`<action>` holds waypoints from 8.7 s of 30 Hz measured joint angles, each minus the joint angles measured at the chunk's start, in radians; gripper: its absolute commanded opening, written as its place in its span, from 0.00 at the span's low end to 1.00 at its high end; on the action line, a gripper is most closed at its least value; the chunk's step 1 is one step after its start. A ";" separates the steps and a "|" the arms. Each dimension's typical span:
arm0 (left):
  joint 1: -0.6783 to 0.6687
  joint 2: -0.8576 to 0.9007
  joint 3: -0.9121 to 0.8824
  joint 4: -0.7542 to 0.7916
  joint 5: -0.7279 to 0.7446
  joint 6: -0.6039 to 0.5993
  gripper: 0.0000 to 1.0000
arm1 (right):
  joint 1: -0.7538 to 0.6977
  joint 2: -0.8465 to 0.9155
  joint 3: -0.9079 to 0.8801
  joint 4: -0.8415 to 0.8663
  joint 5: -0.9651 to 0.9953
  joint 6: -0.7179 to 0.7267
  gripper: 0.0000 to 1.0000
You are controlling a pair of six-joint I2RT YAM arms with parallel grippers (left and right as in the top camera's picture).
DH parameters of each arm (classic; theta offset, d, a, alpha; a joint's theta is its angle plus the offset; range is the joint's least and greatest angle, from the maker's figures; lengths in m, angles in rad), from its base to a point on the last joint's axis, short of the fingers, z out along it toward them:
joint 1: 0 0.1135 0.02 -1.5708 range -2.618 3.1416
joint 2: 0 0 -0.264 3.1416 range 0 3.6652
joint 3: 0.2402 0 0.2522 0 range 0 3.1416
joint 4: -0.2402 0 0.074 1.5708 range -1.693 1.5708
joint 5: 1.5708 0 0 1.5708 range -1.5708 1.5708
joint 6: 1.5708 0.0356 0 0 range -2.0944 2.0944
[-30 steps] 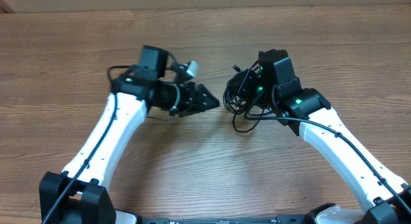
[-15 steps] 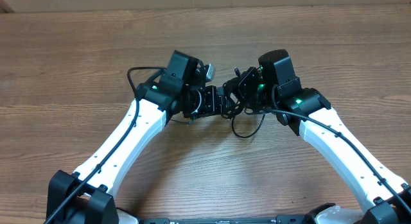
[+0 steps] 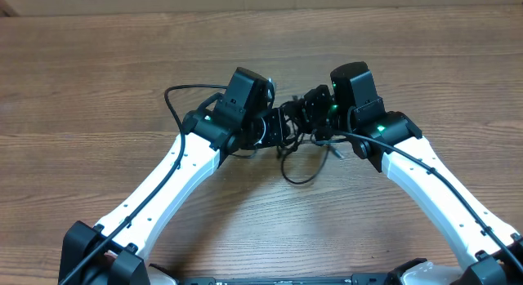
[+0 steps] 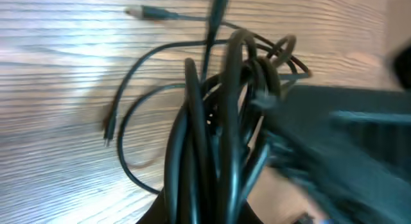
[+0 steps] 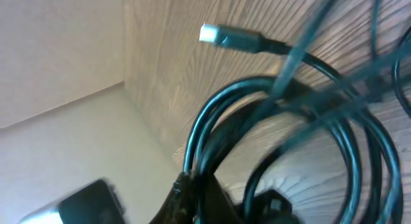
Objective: Untangle cables
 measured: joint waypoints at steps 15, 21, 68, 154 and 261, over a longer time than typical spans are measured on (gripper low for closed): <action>0.156 0.000 -0.008 -0.085 -0.016 0.380 0.04 | -0.140 -0.005 0.006 -0.246 -0.204 -0.438 0.04; 0.252 0.000 -0.008 -0.163 0.298 0.797 0.04 | -0.158 -0.006 0.006 -0.260 -0.351 -0.797 0.35; 0.236 0.000 -0.014 -0.317 0.500 1.382 0.08 | 0.013 0.021 0.007 -0.030 -0.190 -0.192 0.04; 0.451 0.019 -0.194 0.273 0.676 0.576 0.04 | -0.201 0.029 0.036 -0.538 -0.487 -0.887 0.04; 0.290 0.019 -0.193 -0.254 0.830 1.456 0.04 | 0.113 -0.170 0.082 -0.269 -0.027 -1.469 0.76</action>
